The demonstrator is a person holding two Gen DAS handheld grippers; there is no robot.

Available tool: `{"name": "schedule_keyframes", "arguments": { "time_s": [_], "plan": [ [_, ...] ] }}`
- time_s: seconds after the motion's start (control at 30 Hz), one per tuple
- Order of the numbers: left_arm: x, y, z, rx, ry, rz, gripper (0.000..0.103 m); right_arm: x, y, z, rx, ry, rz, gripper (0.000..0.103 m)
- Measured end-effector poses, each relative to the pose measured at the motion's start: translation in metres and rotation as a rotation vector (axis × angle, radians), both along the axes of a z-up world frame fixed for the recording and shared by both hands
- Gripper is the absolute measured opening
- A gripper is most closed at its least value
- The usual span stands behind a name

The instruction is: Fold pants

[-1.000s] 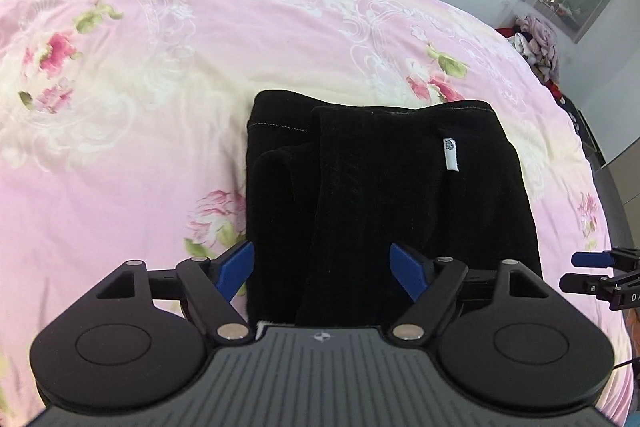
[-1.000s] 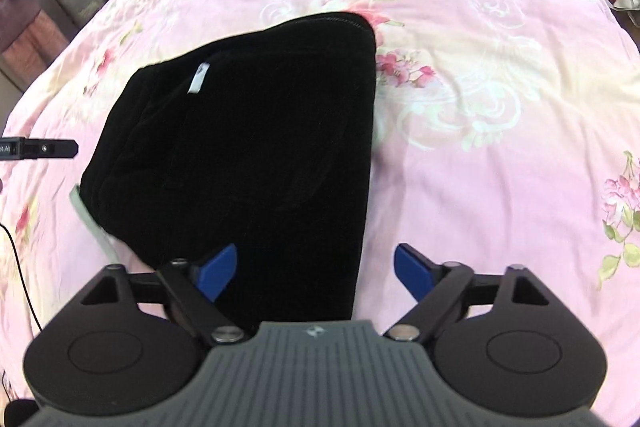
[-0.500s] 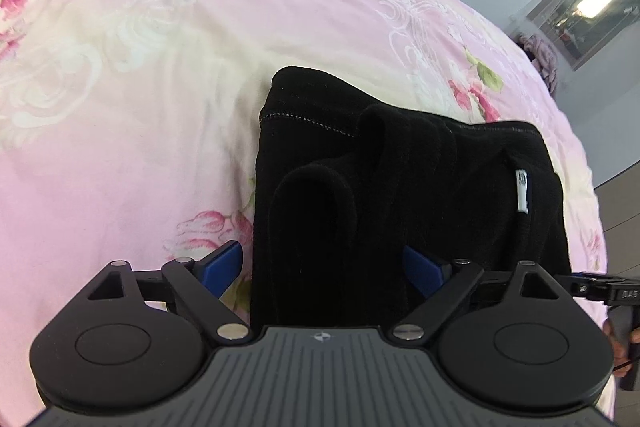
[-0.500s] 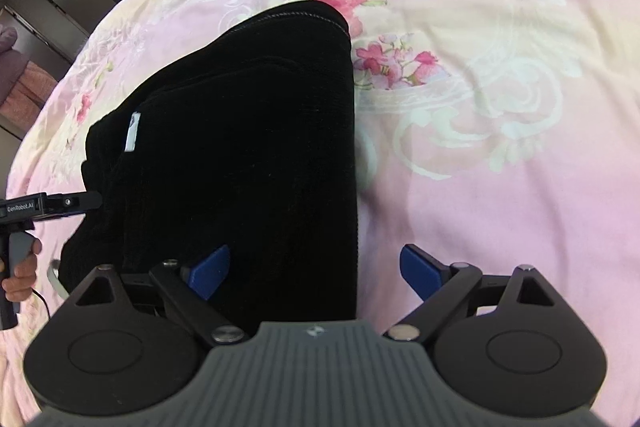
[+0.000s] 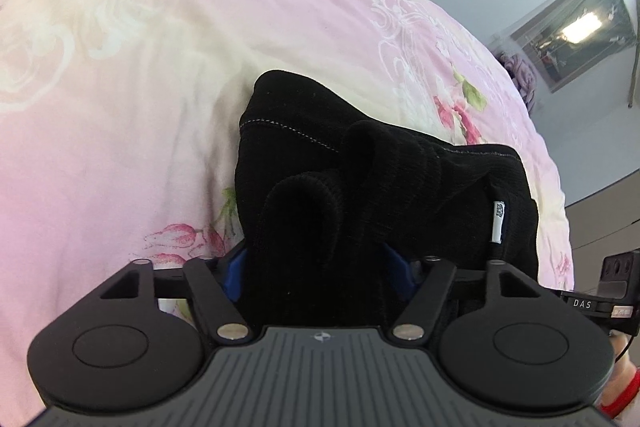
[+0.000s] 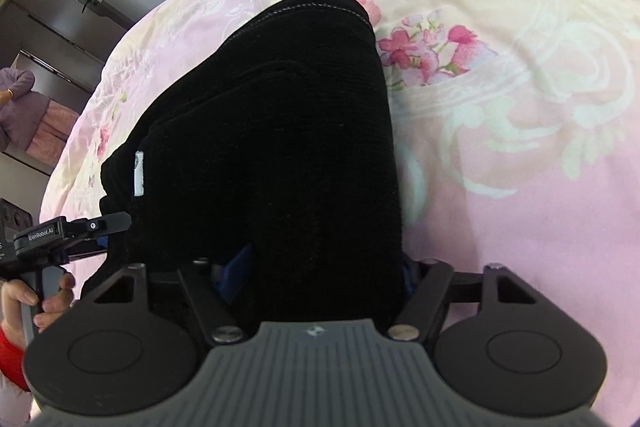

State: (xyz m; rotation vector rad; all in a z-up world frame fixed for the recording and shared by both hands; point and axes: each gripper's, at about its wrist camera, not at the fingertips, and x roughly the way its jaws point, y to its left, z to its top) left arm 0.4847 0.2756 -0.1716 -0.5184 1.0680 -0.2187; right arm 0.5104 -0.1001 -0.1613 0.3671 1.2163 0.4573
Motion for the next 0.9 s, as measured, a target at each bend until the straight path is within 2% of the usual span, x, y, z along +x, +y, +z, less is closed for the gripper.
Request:
{"name": "schedule_keyframes", "arguments": {
  "time_s": [0.23,0.47,0.7,0.9],
  "plan": [
    [-0.011,-0.013,0.034,0.066,-0.03,0.013,0.058,-0.014,0.007,0.036,-0.026,-0.032,-0.014,0.044],
    [-0.036,-0.018,0.078,0.125,-0.015,-0.011,0.056,-0.037,0.021,0.084,-0.029,-0.049,0.029,0.041],
    [-0.091,-0.018,0.128,0.187,-0.007,-0.051,0.056,-0.105,0.022,0.122,0.023,-0.024,0.032,0.041],
    [-0.149,-0.013,0.152,0.23,0.008,-0.07,0.056,-0.172,0.033,0.141,0.065,-0.018,0.032,0.041]
  ]
}}
